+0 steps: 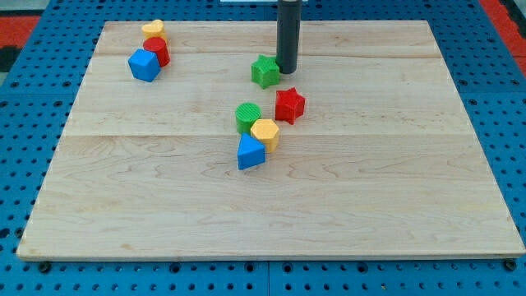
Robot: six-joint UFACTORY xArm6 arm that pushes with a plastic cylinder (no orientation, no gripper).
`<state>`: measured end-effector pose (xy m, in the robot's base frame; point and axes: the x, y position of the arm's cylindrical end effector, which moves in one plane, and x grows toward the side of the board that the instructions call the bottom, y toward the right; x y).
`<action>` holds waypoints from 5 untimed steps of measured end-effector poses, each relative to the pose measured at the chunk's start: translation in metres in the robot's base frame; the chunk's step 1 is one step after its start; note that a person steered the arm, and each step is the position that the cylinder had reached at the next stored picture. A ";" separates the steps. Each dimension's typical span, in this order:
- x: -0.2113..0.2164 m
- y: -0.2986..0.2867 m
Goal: Slide the green star to the top left of the green circle
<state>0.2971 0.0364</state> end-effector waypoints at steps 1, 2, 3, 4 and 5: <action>-0.003 -0.007; 0.049 -0.050; 0.063 -0.066; 0.031 -0.004; -0.008 -0.056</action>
